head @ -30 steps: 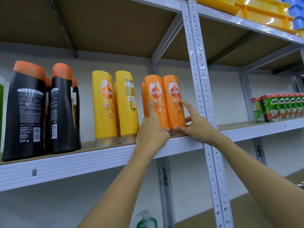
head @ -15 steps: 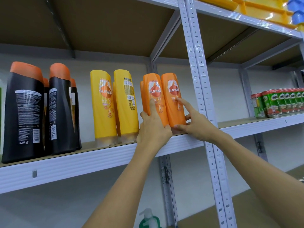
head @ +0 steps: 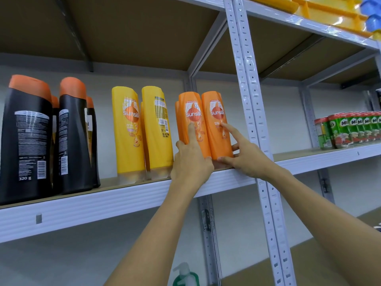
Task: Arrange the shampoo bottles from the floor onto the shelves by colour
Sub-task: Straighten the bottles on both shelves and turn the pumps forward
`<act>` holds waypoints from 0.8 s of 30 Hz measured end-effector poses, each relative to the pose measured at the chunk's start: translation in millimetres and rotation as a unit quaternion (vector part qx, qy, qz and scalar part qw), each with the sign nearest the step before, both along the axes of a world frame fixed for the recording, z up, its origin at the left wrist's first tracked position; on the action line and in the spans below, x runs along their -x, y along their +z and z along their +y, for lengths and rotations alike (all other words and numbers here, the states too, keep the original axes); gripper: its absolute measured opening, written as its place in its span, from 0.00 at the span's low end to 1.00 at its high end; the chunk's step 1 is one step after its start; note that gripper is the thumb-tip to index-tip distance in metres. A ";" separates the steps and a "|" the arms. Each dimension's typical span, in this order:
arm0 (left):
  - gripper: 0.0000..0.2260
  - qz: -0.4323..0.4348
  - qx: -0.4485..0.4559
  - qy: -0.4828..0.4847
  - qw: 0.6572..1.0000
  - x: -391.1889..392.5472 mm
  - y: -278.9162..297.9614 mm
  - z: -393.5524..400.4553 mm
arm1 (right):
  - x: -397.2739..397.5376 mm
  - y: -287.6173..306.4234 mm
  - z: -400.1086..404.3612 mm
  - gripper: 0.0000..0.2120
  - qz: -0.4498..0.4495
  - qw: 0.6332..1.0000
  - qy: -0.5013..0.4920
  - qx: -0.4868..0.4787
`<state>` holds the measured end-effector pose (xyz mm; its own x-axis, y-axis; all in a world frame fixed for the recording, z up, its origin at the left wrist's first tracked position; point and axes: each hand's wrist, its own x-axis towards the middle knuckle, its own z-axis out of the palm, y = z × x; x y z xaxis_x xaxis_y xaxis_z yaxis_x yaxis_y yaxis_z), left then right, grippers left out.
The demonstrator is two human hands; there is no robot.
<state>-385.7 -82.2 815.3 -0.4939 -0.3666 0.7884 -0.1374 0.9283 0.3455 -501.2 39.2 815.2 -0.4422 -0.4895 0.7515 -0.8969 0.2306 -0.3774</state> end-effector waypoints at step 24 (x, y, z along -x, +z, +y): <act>0.43 0.004 -0.006 0.006 1.000 2.9 0.7 0.3 | 3.9 0.6 -1.9 0.44 0.009 1.000 0.000 -0.008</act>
<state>-388.6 -81.8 815.9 -0.4838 -0.3822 0.7873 -0.1454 0.9222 0.3584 -505.0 37.3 815.8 -0.4287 -0.5013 0.7516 -0.9034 0.2358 -0.3581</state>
